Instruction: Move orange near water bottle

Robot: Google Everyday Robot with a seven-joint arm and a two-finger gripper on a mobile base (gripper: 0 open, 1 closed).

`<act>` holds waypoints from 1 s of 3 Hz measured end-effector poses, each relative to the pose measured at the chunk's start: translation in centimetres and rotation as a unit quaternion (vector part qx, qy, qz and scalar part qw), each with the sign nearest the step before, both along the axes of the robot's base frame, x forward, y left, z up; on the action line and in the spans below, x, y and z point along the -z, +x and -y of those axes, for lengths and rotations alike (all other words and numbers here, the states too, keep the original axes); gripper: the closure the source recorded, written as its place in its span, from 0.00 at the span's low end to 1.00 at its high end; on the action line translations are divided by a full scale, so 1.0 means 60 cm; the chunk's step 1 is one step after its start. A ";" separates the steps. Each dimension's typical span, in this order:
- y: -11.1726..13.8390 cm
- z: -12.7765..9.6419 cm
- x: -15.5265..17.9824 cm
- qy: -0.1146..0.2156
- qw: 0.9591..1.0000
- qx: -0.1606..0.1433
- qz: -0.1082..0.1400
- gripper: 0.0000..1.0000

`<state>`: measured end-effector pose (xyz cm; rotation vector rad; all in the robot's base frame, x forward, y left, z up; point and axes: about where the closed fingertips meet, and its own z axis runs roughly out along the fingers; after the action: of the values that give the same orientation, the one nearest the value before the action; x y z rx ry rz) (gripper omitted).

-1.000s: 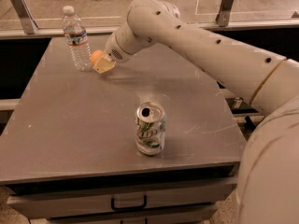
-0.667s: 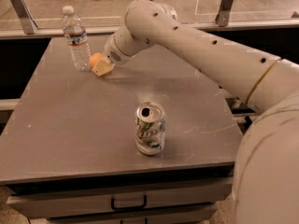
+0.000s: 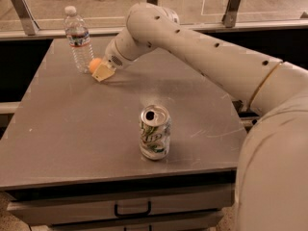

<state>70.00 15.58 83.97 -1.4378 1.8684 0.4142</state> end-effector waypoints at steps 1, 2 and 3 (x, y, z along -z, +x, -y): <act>-0.001 -0.003 0.003 0.000 1.000 -0.001 -0.001 0.12; -0.002 -0.005 0.006 -0.001 1.000 -0.003 -0.003 0.00; -0.004 0.001 -0.033 0.007 1.000 -0.006 0.013 0.00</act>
Offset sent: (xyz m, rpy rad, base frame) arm -0.0005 0.0015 -0.0017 -0.0007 0.0024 0.0026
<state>69.78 15.52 85.96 -1.4391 1.8334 0.4105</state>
